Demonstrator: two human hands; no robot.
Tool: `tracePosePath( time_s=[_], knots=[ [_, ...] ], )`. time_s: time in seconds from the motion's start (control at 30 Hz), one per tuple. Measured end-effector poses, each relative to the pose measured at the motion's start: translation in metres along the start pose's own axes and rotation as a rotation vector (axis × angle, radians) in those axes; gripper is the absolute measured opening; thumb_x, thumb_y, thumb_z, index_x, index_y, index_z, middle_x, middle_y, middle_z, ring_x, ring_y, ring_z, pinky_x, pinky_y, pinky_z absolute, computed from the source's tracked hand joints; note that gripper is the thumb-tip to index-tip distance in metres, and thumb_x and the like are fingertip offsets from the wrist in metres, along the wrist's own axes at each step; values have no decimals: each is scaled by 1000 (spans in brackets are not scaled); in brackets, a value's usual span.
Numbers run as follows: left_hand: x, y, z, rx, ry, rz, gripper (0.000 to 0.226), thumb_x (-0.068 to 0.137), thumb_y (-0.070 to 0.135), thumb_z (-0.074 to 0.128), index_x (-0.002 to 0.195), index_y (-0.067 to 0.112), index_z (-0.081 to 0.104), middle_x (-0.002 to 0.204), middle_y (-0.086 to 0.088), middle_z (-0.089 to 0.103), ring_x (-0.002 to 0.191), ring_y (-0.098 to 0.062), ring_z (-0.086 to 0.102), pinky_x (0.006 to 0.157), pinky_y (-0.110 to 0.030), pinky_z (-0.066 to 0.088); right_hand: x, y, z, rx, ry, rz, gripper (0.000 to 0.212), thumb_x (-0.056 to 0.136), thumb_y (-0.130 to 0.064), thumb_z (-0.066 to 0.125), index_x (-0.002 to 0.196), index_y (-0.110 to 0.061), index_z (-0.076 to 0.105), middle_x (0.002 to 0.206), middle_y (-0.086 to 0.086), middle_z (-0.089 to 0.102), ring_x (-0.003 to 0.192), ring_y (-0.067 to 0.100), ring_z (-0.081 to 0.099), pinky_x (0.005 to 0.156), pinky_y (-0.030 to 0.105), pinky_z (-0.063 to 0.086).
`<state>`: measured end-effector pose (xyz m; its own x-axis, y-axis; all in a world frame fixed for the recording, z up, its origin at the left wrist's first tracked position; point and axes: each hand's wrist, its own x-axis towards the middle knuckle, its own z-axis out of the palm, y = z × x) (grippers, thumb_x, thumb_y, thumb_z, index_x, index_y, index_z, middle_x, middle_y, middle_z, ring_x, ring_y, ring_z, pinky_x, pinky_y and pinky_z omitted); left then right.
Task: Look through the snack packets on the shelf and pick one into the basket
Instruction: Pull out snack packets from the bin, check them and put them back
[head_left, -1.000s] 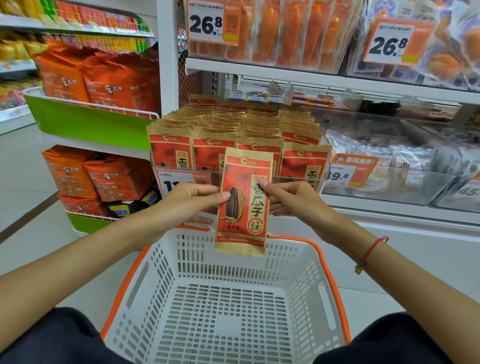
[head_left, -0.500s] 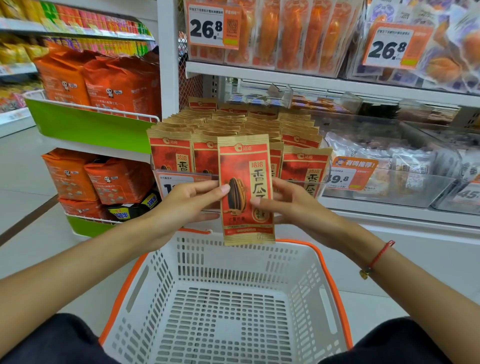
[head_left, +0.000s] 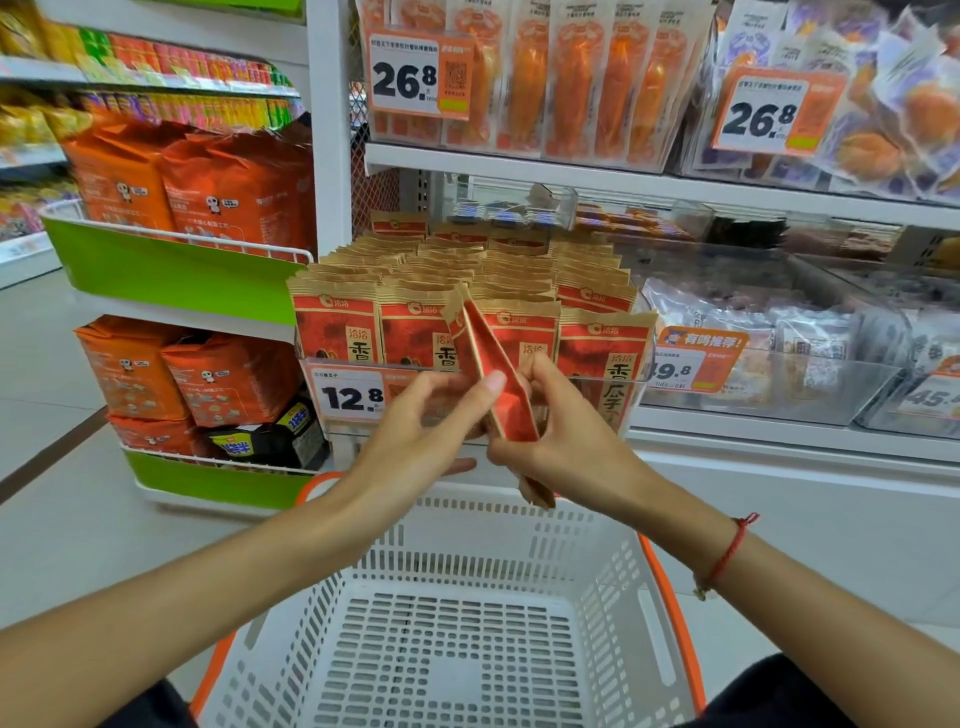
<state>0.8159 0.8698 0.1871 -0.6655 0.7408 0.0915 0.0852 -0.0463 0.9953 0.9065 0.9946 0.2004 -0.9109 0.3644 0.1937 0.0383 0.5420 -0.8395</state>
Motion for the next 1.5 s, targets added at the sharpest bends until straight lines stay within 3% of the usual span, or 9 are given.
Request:
tracePosePath(
  time_s=[0.17,0.3,0.43,0.53,0.77,1.0,1.13,1.3,1.5],
  knots=[
    [2,-5,-9,21,13,3,46,81,51,60,123,33,55,112,11,69,103,-4,66,78,-22,57,-2,8,8,-187,-140,-69,52,68,-24,85,103,-19,46,120,1,45,116,22,40,95,38,43],
    [9,-9,-25,-48,-126,-46,38,91,40,54,128,34,55,121,8,69,109,-11,66,90,-36,55,0,1,-3,-33,-18,-4,45,74,-18,83,105,-26,51,114,-3,50,86,6,50,72,17,46],
    [12,-11,-37,-69,-263,-98,35,89,36,52,123,38,56,120,14,68,111,-2,63,84,-29,57,6,-2,-20,180,69,128,45,79,-13,77,118,-16,56,95,1,71,70,10,64,64,22,56],
    [10,-12,-44,-32,-333,-162,35,85,35,55,120,36,60,116,11,71,108,-4,65,81,-24,57,4,-2,-26,181,56,147,21,82,-12,74,102,-10,69,69,-2,73,56,0,63,50,10,44],
    [10,-17,-52,91,-368,-190,38,85,39,55,124,37,57,116,11,71,109,-6,65,85,-25,56,3,1,-25,241,41,221,12,80,-13,75,90,-10,72,61,-1,71,47,3,58,46,11,42],
    [11,-17,-52,86,-354,-188,40,85,39,56,124,34,58,115,11,71,108,-6,66,83,-24,57,4,0,-26,230,44,223,10,80,-16,76,89,-14,72,63,-2,72,50,3,60,47,11,43],
    [11,-15,-50,21,-256,-127,34,87,37,56,121,35,59,112,11,72,104,-5,67,77,-23,58,3,0,-22,247,62,125,32,78,-8,77,109,-13,66,77,3,75,65,7,68,57,13,50],
    [15,-8,-54,-171,-100,-67,37,87,36,55,124,35,61,115,7,71,106,-10,67,84,-30,57,-1,-1,-8,-101,31,-173,71,72,1,81,129,-28,50,112,-5,57,92,6,60,76,17,54],
    [9,-3,-50,-153,-46,-30,30,94,33,51,123,37,59,111,10,72,102,-6,68,82,-26,58,0,3,-2,-272,46,-277,67,76,-10,81,132,-30,50,123,-9,47,107,2,49,83,8,45]
  ],
)
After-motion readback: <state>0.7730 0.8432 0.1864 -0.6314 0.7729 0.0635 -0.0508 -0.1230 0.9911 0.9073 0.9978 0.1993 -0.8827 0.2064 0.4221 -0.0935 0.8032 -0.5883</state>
